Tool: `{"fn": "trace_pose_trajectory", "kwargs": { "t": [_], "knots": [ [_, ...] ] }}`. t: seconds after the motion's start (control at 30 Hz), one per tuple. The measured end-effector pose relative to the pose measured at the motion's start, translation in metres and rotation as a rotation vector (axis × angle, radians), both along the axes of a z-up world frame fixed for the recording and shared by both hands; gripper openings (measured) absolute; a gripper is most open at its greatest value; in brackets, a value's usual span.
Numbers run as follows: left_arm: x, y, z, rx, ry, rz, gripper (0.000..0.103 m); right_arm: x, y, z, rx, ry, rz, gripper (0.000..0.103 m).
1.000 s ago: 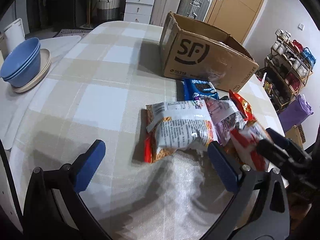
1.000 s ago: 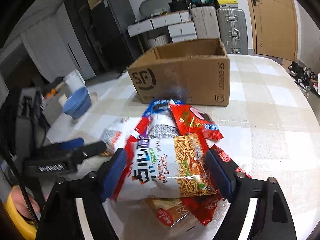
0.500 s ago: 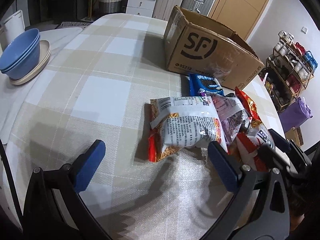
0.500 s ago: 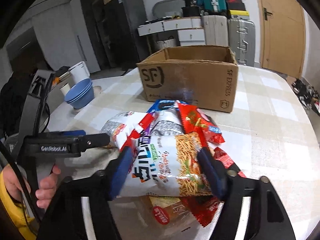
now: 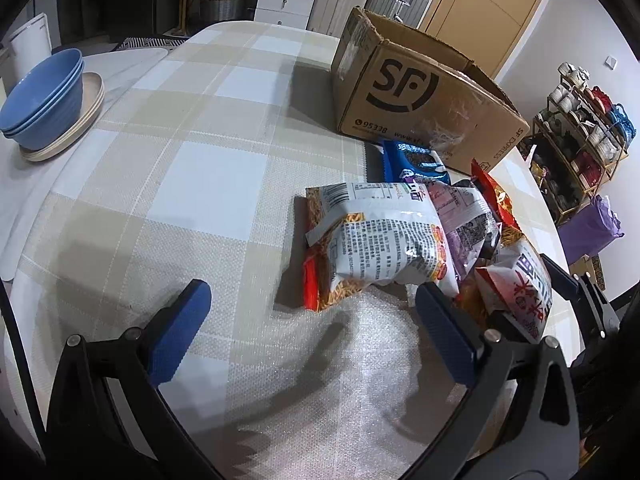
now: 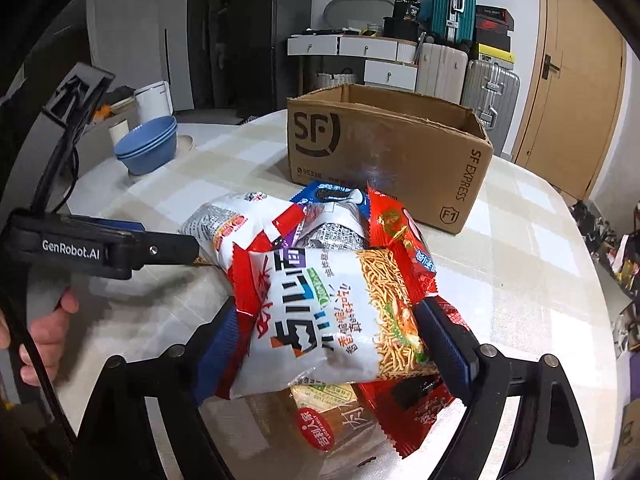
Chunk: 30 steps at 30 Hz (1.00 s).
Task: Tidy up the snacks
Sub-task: 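Grasp the white noodle-snack bag with the right tool while the left tool grasps the white chip bag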
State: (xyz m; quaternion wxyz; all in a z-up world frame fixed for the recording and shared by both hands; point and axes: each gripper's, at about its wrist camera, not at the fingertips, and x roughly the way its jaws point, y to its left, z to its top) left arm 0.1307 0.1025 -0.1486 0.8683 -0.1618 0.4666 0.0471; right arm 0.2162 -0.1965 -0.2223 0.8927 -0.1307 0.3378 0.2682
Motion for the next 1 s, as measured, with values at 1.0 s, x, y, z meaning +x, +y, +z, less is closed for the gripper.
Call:
{"fn": "trace_pose_trajectory", "kwargs": {
  "t": [1.0],
  "knots": [
    [0.006,-0.001,0.010,0.009,0.001,0.003,0.102,-0.008,-0.038,0.021,0.285,0.030,0.003,0.064]
  ]
}}
